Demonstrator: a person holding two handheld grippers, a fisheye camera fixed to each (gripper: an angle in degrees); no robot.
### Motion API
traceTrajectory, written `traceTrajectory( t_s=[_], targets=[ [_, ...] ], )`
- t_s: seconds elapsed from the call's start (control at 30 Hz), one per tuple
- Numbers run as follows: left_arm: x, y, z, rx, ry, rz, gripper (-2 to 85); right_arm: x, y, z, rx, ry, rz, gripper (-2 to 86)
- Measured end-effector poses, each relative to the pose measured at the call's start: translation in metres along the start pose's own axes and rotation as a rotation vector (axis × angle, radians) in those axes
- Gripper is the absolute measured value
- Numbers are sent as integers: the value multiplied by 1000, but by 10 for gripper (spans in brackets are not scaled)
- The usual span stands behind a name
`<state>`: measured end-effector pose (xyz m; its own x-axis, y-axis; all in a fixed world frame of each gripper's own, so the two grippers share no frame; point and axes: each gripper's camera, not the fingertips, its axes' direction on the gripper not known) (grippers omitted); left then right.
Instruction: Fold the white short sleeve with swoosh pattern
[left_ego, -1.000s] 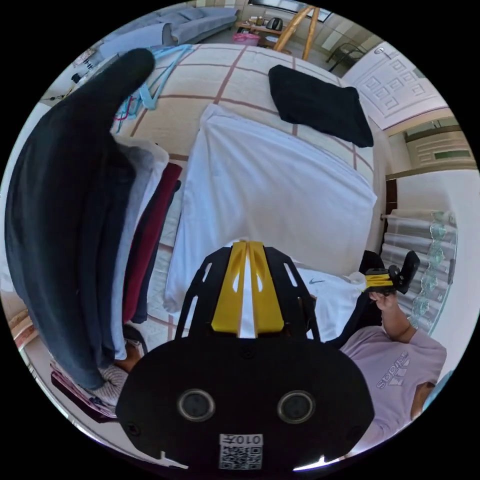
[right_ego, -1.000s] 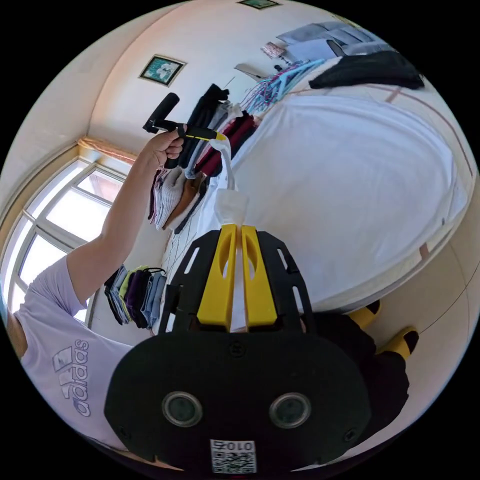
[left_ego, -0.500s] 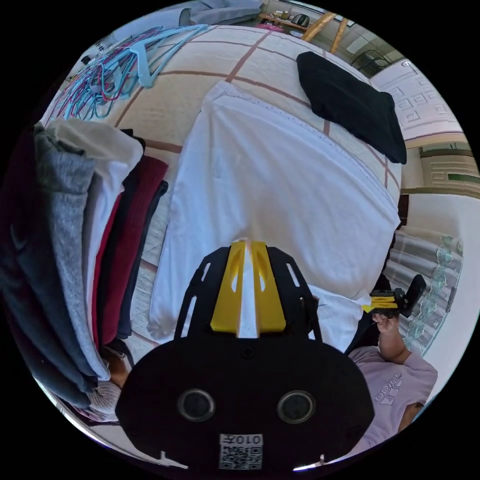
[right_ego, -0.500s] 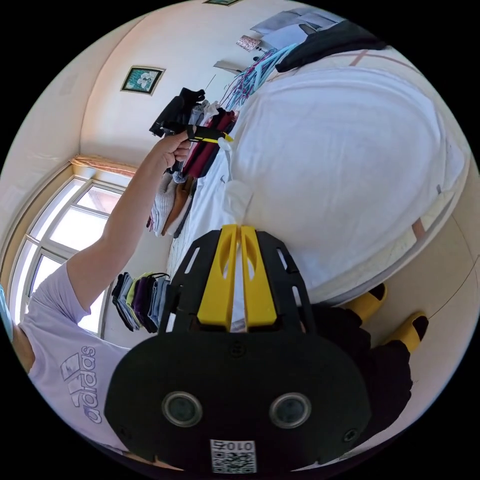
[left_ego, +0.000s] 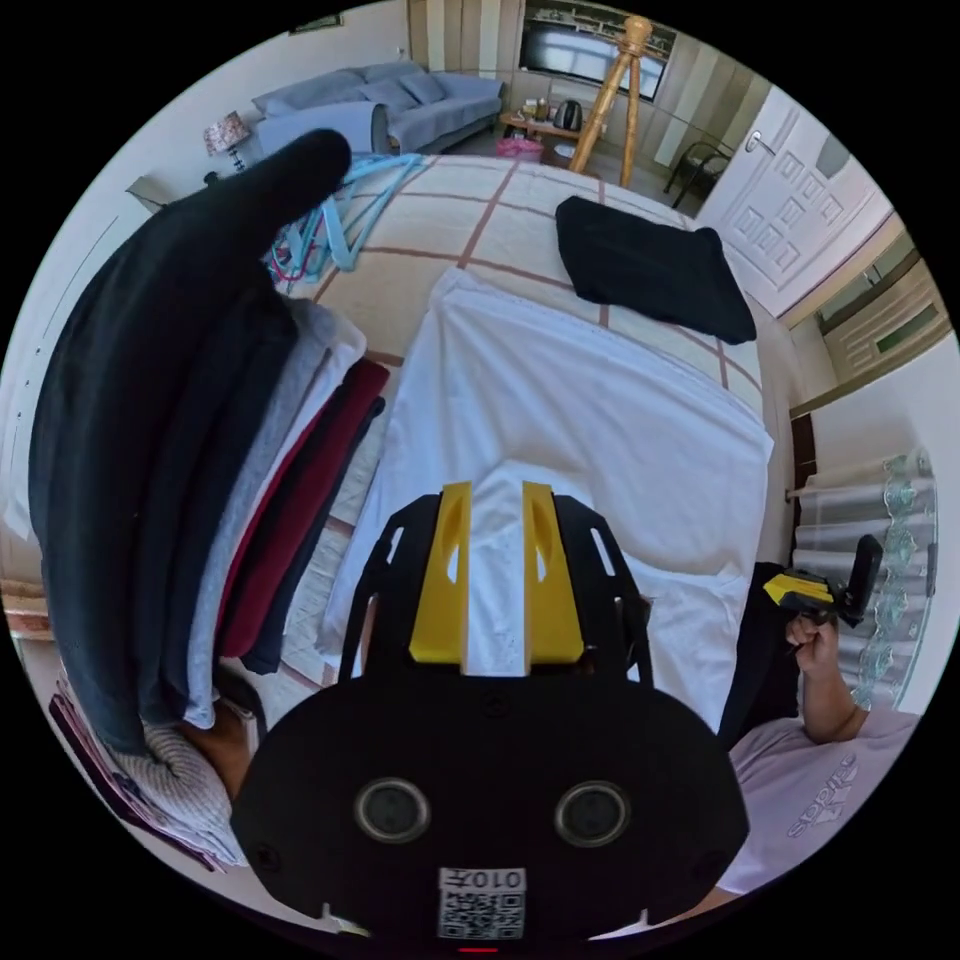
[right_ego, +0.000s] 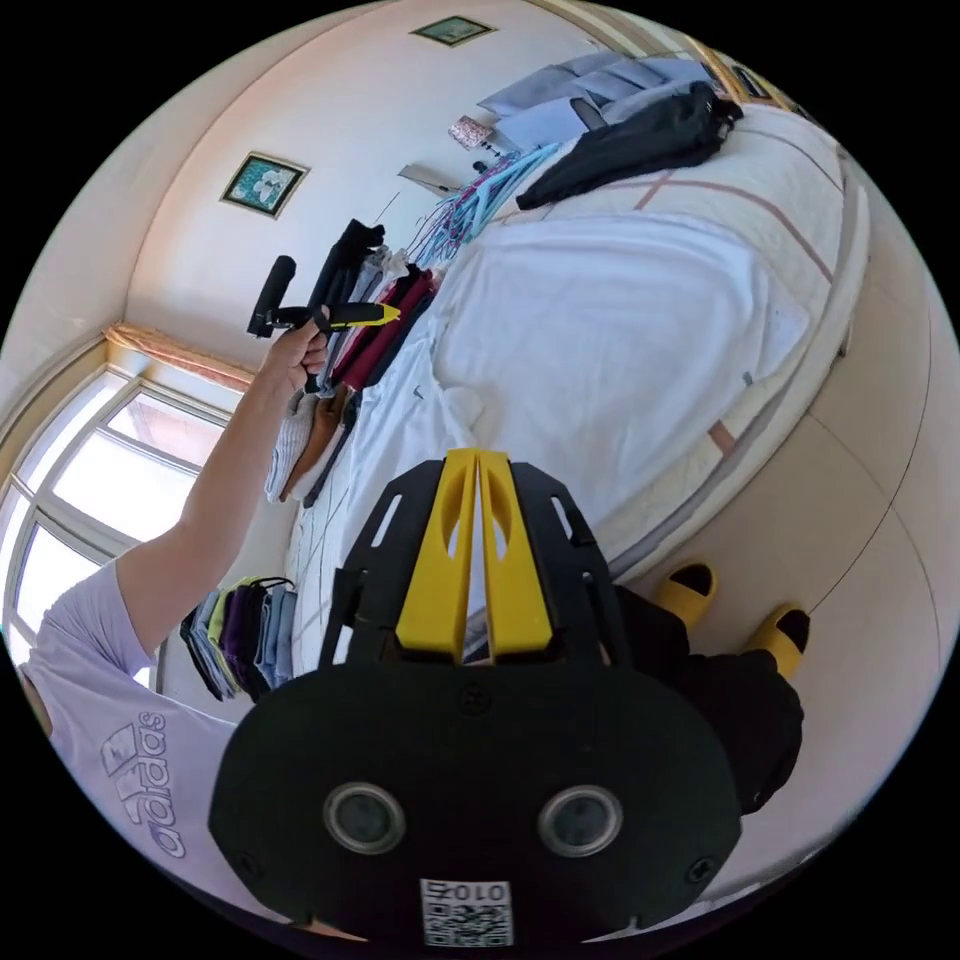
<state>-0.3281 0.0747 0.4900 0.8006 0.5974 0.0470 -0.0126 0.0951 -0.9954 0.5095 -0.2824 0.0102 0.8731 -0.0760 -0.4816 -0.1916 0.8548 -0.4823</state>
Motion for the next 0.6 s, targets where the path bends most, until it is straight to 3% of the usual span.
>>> traceTrajectory(
  t_s=[0.27,0.47,0.6],
  targets=[
    [-61,114,-1,-85,-120,-75,122,-97,64,2,-128,88,-290,47],
    [-153,203,-3,21,92,-392,139,-151,132,47,-228,186,-390,77],
    [-187,216,1,101,255,-481,137,-159,144,60,-277,169,-383,92]
  ],
)
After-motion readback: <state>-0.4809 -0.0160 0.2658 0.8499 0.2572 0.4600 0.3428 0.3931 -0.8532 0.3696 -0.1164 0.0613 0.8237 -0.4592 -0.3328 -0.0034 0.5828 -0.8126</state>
